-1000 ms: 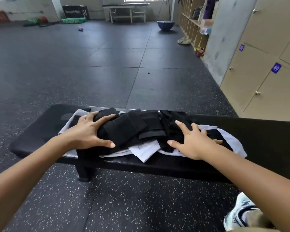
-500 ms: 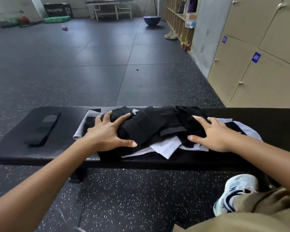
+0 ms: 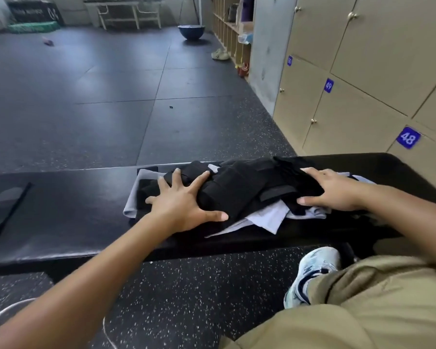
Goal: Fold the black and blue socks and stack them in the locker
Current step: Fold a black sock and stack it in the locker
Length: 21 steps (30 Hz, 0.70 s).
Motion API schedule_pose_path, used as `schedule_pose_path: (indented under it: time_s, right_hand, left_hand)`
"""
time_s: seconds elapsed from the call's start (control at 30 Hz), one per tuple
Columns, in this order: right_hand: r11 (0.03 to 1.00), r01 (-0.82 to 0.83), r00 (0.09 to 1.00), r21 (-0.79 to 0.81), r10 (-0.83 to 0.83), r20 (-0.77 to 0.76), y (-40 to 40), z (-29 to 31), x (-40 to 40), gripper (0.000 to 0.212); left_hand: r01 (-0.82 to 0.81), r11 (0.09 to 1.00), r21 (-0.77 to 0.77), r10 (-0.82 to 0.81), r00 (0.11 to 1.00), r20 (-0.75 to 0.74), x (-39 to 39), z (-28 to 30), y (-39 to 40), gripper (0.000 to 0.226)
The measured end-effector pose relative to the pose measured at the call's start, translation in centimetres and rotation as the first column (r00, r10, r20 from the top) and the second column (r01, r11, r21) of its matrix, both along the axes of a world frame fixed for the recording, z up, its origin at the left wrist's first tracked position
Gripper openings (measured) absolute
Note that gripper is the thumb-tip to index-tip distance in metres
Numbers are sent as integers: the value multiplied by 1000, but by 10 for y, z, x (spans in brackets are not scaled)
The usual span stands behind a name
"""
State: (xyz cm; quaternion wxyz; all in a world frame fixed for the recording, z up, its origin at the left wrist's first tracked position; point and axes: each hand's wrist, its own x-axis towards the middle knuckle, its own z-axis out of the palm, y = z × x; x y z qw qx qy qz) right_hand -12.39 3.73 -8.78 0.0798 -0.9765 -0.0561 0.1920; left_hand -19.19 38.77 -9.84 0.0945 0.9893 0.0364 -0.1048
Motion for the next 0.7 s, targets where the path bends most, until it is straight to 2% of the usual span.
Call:
schedule_pose_path:
  time_s: [0.47, 0.7]
  right_hand:
    - [983, 176, 984, -42, -176, 23, -124, 9, 4, 92]
    - [971, 235, 971, -47, -233, 57, -149, 11, -1, 93]
  left_hand:
    - [67, 998, -12, -67, 998, -13, 26, -2, -143, 120]
    - [85, 995, -53, -86, 996, -6, 29, 1, -171, 124]
